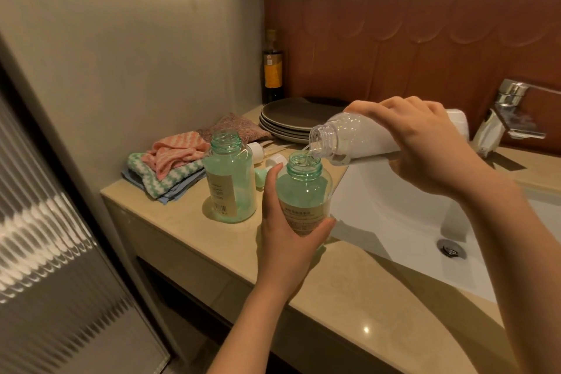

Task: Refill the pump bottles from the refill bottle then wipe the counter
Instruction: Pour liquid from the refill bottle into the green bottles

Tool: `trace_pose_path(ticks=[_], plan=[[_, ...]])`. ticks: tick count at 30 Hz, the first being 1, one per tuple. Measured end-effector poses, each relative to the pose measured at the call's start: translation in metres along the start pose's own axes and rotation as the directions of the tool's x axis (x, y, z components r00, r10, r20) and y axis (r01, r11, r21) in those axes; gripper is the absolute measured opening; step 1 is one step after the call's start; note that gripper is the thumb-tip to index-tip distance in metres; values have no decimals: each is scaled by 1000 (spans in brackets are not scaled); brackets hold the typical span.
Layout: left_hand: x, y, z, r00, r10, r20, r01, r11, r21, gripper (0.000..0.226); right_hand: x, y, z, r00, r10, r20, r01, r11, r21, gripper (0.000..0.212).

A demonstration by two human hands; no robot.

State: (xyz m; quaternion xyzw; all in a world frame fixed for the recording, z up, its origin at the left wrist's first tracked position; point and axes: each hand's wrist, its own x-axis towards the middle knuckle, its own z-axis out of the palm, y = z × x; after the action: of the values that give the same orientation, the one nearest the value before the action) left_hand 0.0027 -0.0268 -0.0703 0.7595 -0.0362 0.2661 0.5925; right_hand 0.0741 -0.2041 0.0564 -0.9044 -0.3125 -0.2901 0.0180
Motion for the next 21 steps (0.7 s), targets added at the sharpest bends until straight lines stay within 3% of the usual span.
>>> trace_pose_path(ticks=[21], plan=[[0,2,0,1000,-3,7,3,1000,-7,104,0,1,1,1000,-3,-9,3,1000,-1,92]])
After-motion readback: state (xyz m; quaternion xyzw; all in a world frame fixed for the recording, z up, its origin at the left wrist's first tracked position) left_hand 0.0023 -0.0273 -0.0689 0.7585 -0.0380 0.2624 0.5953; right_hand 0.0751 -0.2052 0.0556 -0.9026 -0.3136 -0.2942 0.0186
